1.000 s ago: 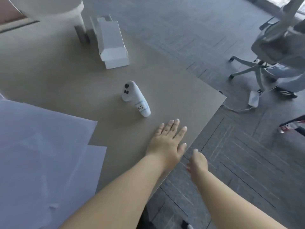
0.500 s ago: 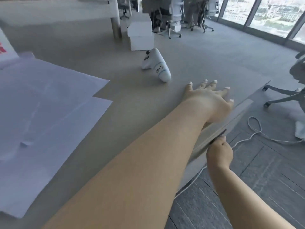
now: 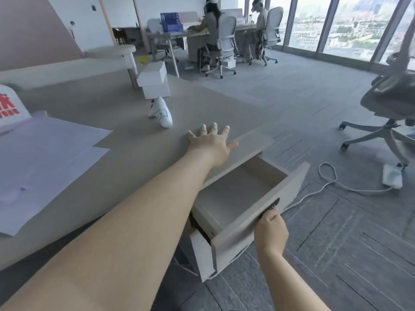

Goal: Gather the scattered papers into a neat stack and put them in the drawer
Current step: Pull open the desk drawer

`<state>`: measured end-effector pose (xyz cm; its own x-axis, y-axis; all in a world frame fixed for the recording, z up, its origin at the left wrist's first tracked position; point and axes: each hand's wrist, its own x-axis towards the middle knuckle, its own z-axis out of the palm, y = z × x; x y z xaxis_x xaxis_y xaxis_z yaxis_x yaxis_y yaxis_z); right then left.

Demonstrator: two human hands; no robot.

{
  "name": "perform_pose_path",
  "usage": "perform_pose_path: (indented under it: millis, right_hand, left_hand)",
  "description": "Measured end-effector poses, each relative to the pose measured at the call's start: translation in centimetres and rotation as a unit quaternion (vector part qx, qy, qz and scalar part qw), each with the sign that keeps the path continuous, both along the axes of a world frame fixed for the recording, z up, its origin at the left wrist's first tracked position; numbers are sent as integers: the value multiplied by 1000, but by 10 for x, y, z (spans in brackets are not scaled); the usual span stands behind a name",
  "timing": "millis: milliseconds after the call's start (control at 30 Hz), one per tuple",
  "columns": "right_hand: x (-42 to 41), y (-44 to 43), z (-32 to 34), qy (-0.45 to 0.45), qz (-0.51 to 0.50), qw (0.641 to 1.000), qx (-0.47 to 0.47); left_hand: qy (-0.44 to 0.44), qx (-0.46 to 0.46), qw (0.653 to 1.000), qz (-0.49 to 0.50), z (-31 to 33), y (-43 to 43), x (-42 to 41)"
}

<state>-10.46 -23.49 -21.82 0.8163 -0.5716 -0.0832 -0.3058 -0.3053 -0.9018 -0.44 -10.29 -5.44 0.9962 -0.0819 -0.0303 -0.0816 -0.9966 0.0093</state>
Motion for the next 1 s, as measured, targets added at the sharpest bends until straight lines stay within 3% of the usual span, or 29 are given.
perform_pose_path:
  millis: [667,767,867,1000]
  right_hand:
    - [-70,-70,7,50,-6,999,-15]
    - [-71,-84,19,62,-60,996,-3]
    - [-63,-85,46,-8,-115,993,-11]
    - [-43,-51,122,-156,-86,983,-37]
  left_hand:
    - [10,4,1000,18,5,-3,-8]
    - [5,-2,1000,12,10,4,-16]
    - [-29,-49,998,29,27,21,-27]
    - [-72,-101,990,74,58,74,-53]
